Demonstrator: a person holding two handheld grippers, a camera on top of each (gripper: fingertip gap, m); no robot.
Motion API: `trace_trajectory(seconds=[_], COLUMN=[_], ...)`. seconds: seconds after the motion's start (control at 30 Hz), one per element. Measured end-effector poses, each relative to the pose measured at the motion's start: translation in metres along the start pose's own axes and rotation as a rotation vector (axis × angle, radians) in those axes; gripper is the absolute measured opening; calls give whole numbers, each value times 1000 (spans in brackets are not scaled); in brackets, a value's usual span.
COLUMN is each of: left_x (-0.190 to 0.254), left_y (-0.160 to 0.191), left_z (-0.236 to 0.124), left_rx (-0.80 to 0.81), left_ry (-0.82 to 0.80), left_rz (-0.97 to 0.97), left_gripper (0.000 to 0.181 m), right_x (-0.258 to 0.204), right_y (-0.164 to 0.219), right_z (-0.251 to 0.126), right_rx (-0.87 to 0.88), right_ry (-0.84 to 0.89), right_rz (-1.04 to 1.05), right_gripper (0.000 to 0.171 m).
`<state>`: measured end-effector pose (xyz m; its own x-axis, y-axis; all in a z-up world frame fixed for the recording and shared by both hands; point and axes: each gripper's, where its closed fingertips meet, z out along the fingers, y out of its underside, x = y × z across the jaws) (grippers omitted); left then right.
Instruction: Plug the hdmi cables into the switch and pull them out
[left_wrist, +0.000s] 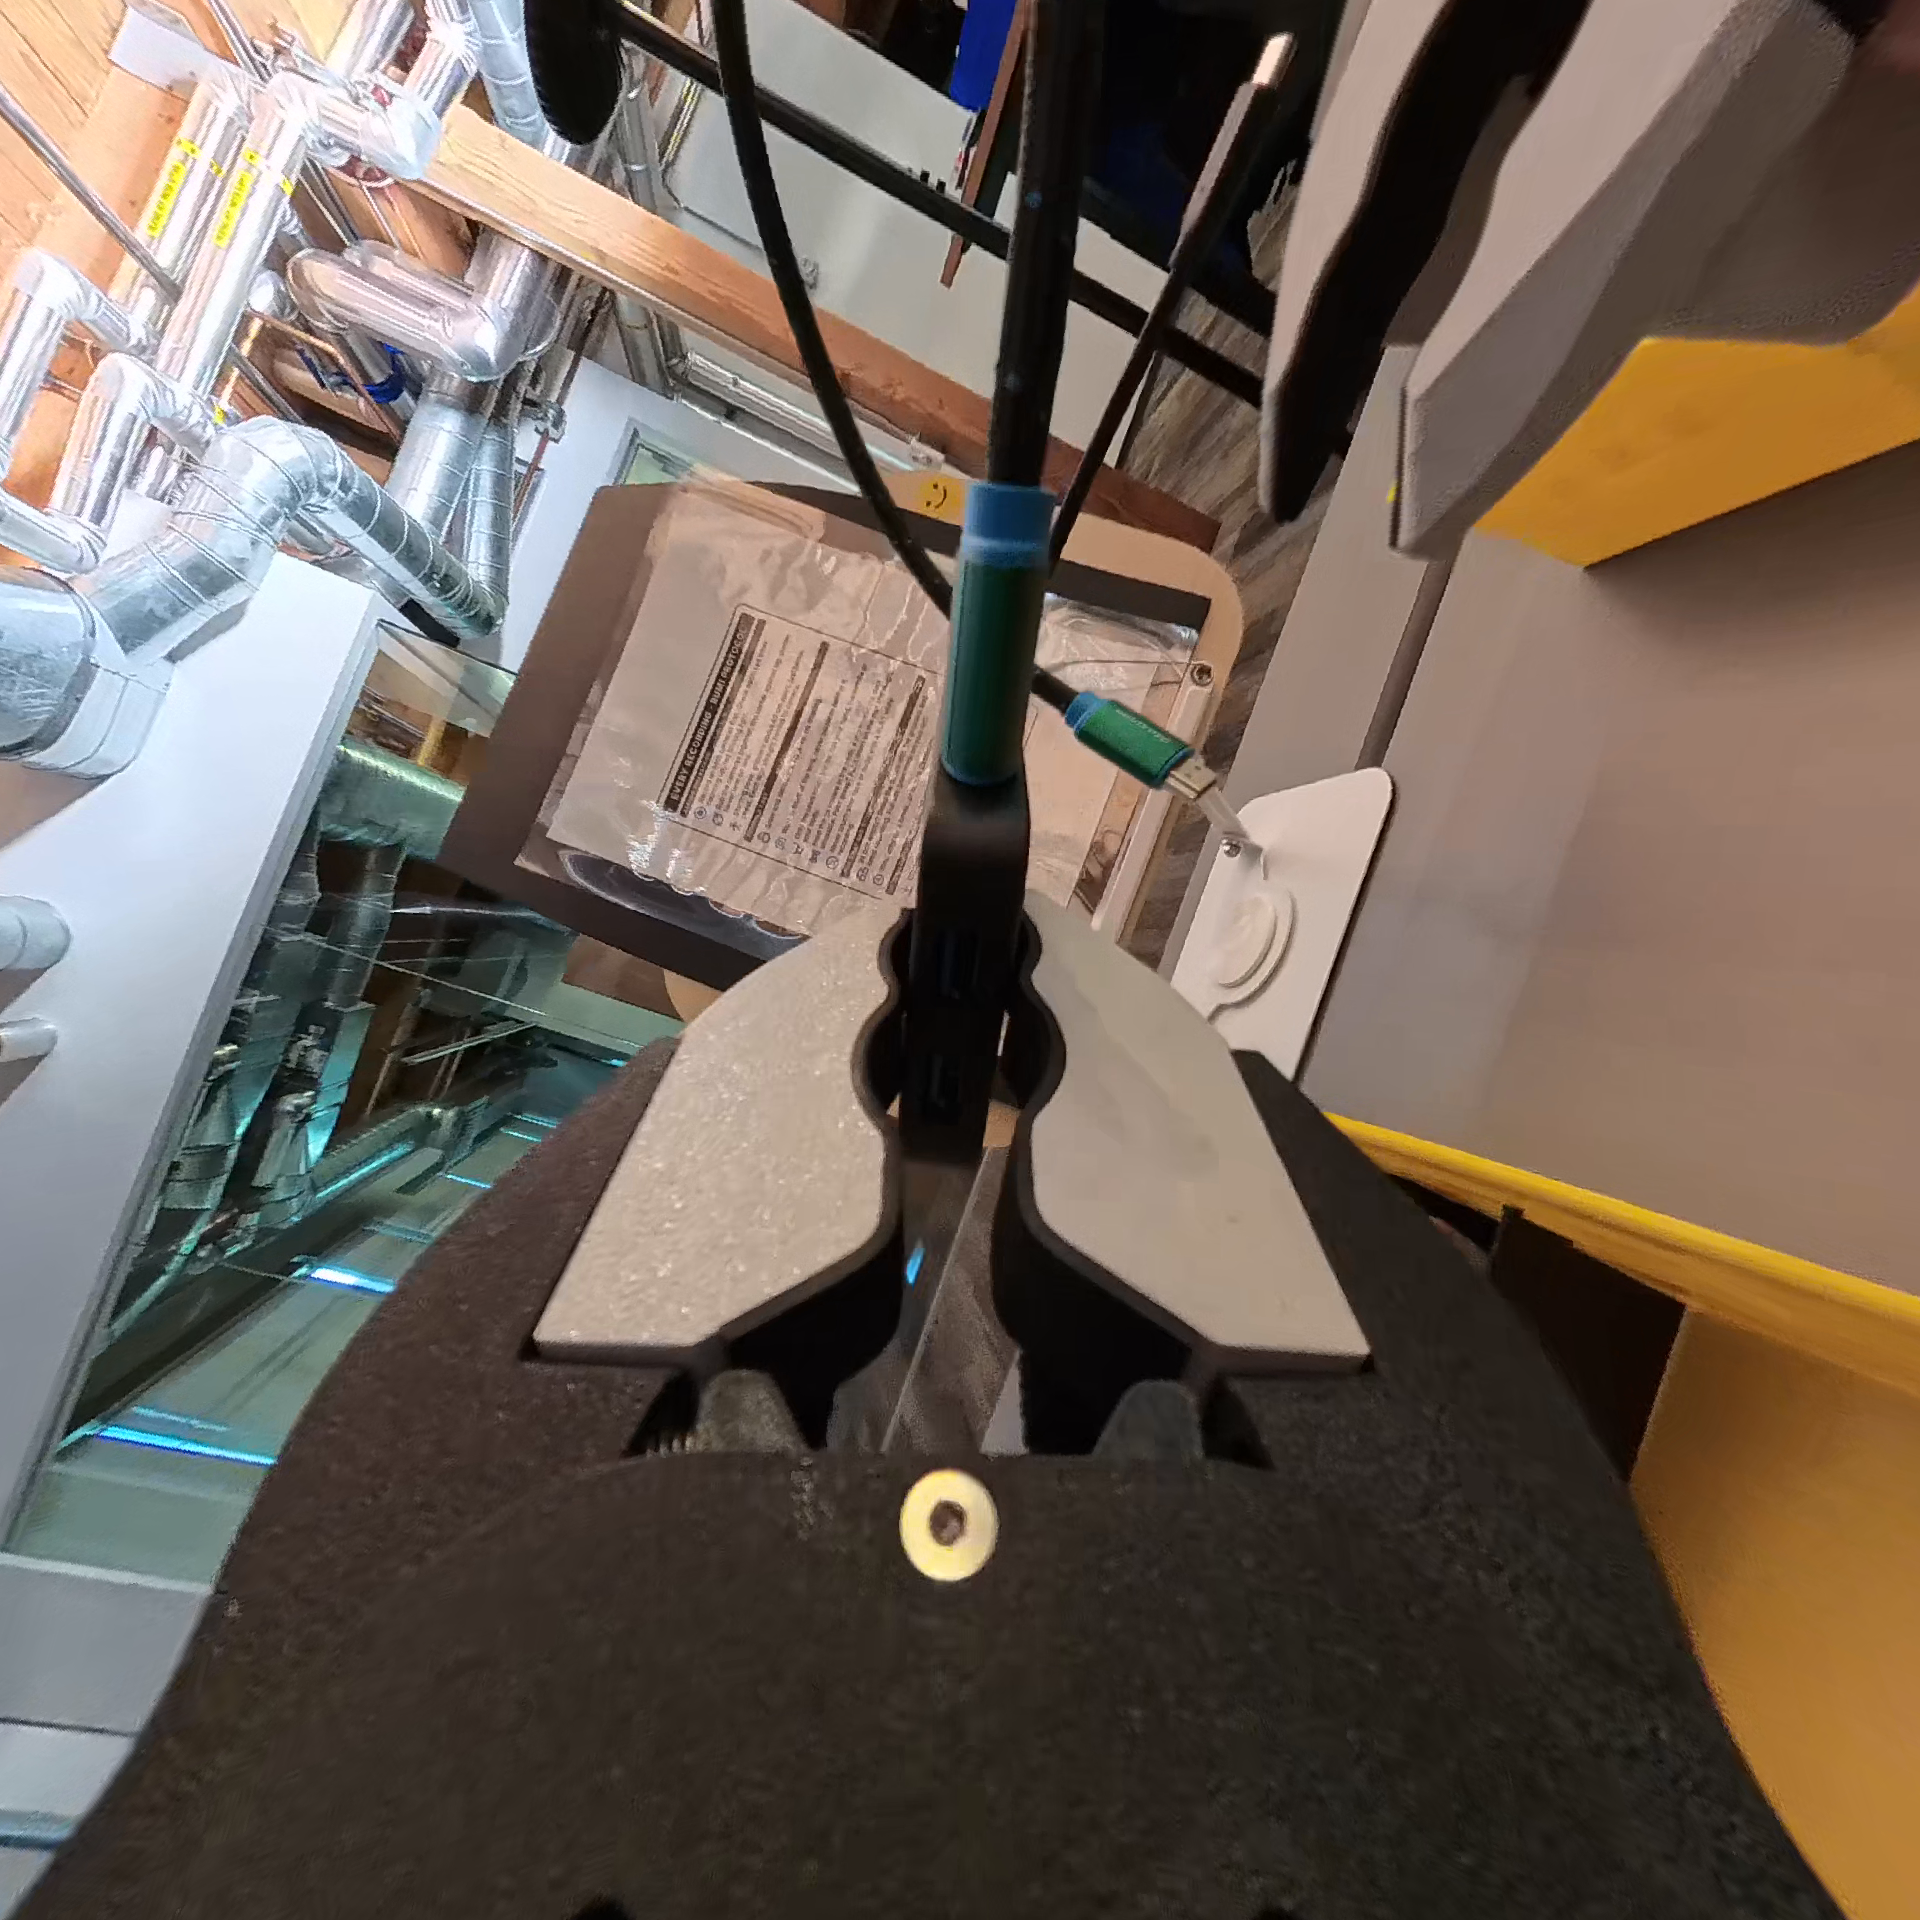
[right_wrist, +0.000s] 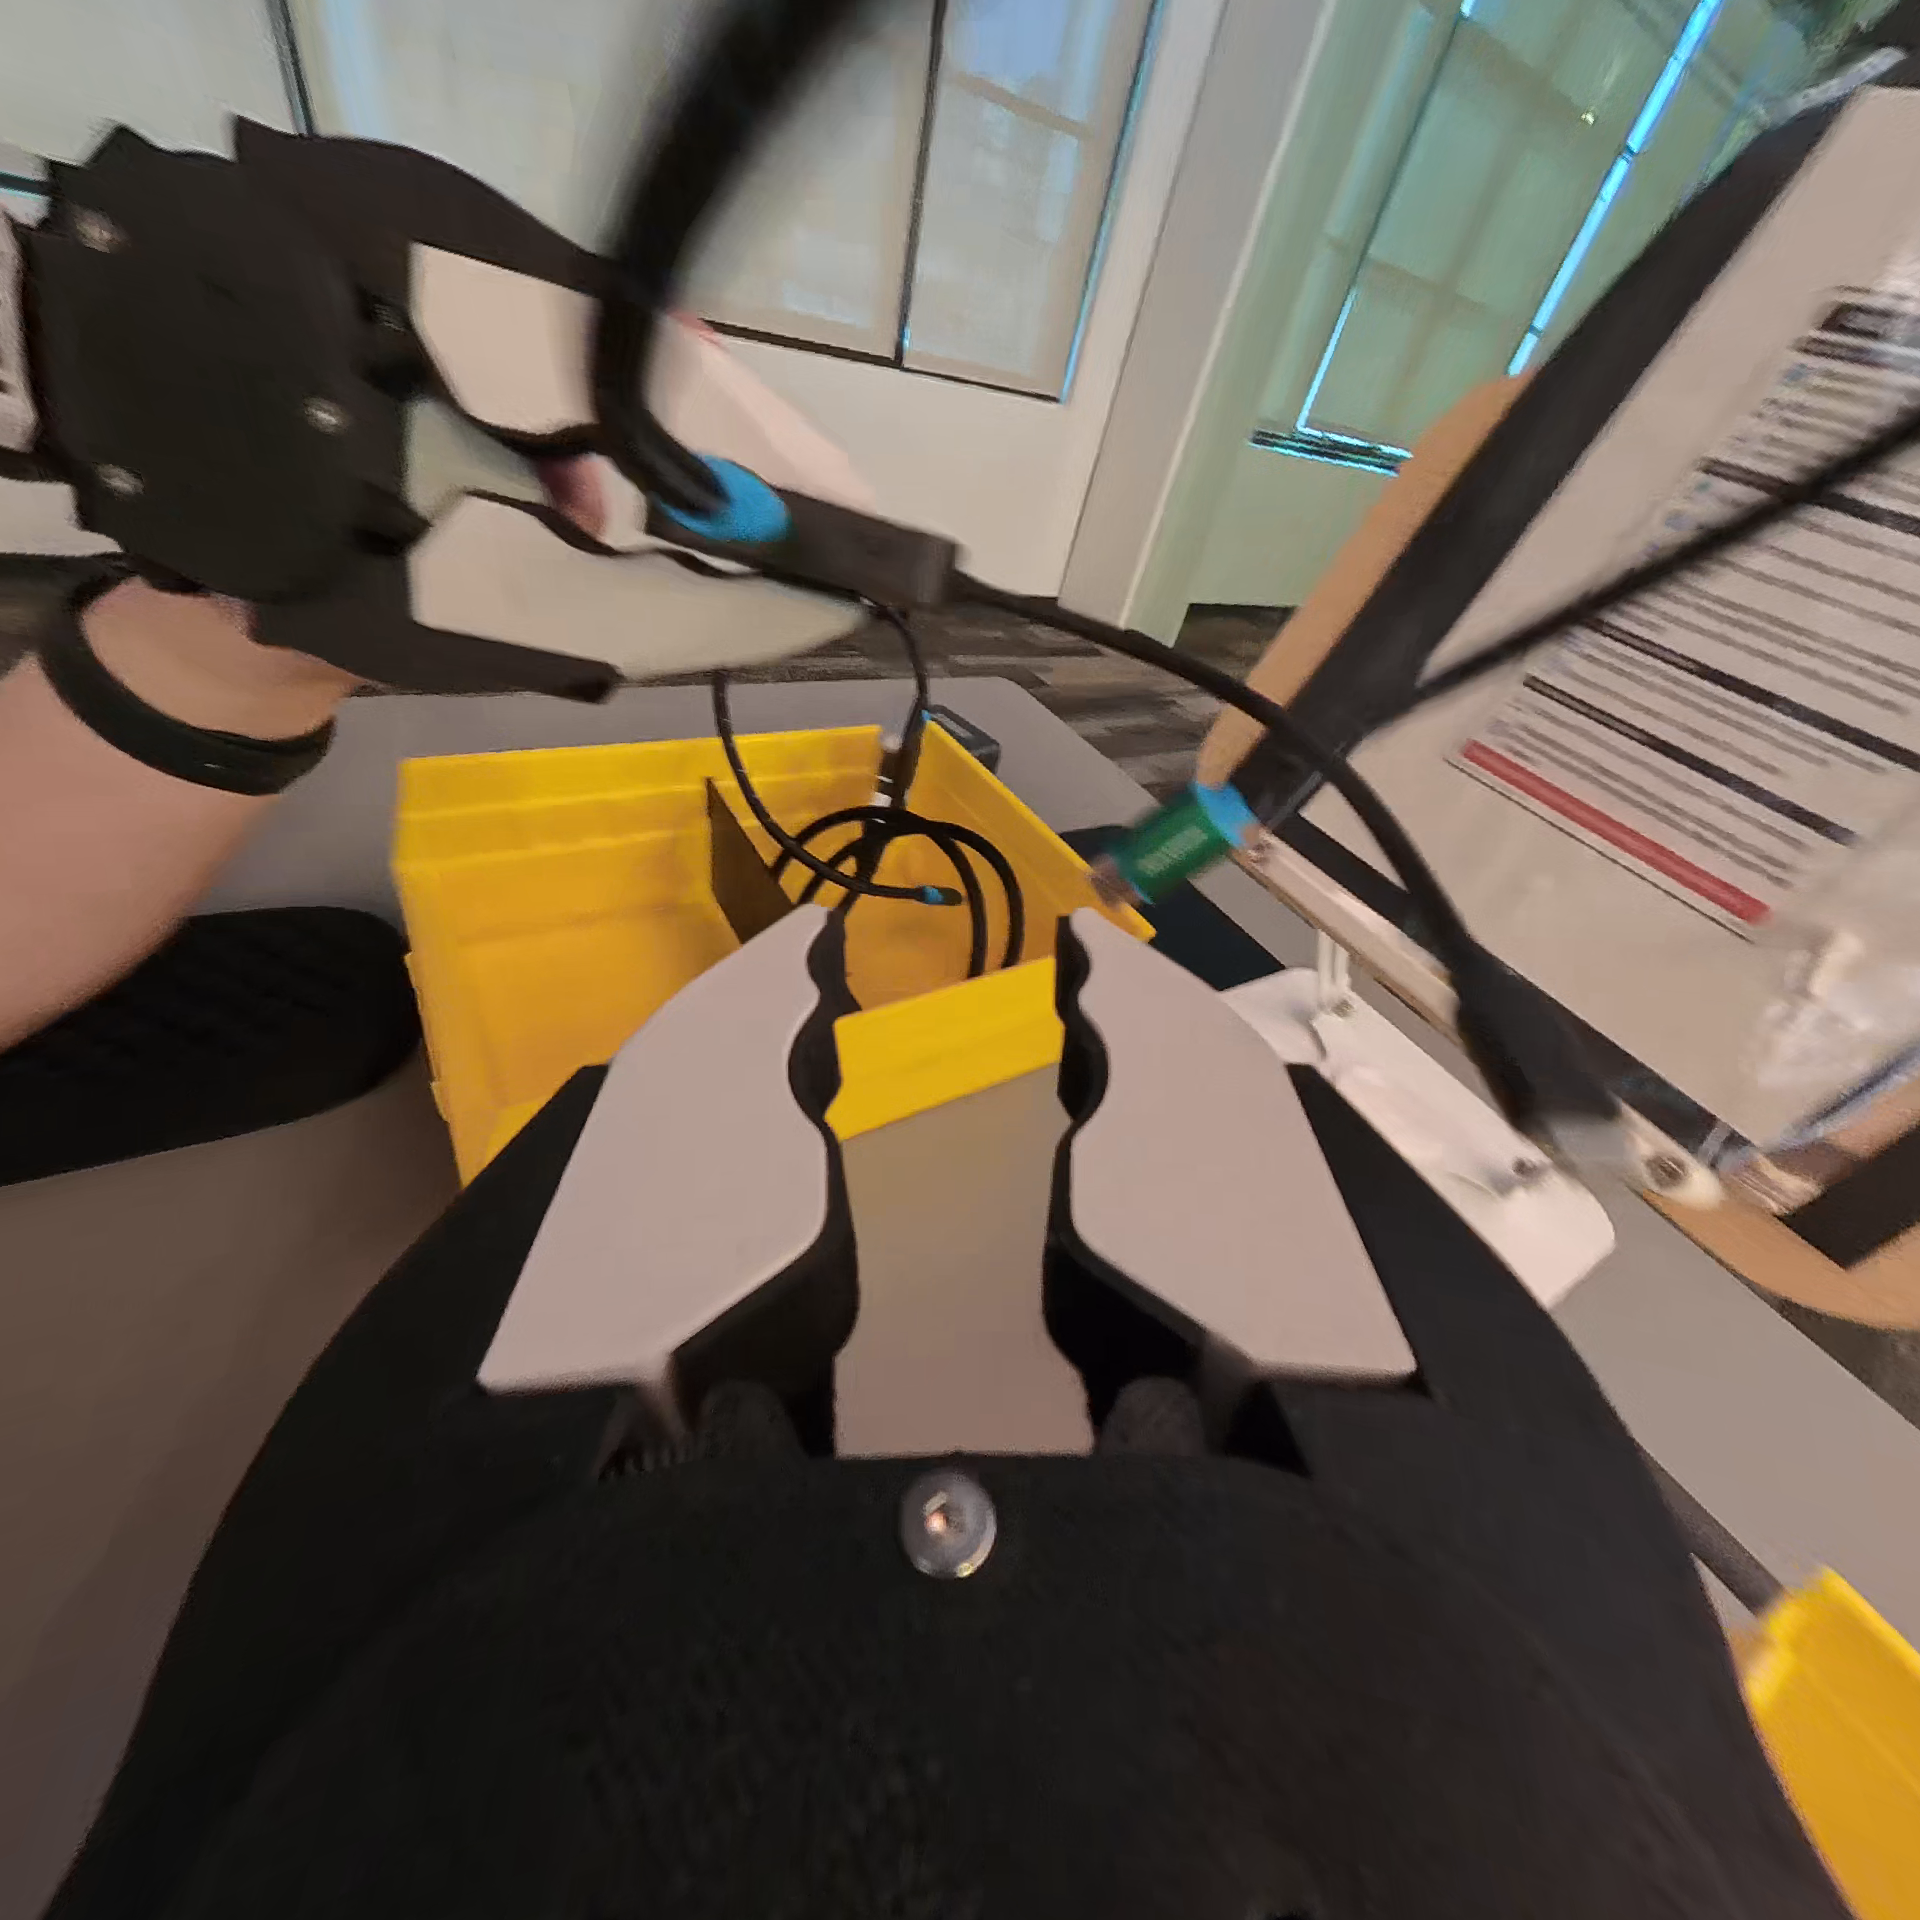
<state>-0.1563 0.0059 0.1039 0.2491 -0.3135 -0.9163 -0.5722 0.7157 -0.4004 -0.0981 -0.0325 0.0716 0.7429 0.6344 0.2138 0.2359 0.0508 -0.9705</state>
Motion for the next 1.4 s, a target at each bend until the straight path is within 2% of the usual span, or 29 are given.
trace_trajectory(seconds=[0.13, 0.33, 0.5, 0.73, 1.2, 1.4], left_x=[13, 34, 47, 57, 44, 40], left_y=[0, 5, 2, 3, -6, -12], left_z=[7, 20, 27, 32, 22, 21], left_rx=[-18, -60, -59, -67, 25, -1], left_ry=[16, 43, 56, 54, 30, 25], left_rz=[66, 149, 175, 223, 184, 113], left_gripper=[14, 14, 14, 14, 15, 16], right_x=[-14, -23, -13, -13, -20, -19], right_y=[-3, -13, -7, 5, -7, -17], right_z=[8, 11, 15, 20, 14, 7], right_rx=[52, 153, 166, 129, 191, 249], right_ry=[-28, -55, 26, -47, -52, 34], right_rz=[9, 62, 87, 182, 142, 69], right_gripper=[45, 44, 27, 22, 22, 22])
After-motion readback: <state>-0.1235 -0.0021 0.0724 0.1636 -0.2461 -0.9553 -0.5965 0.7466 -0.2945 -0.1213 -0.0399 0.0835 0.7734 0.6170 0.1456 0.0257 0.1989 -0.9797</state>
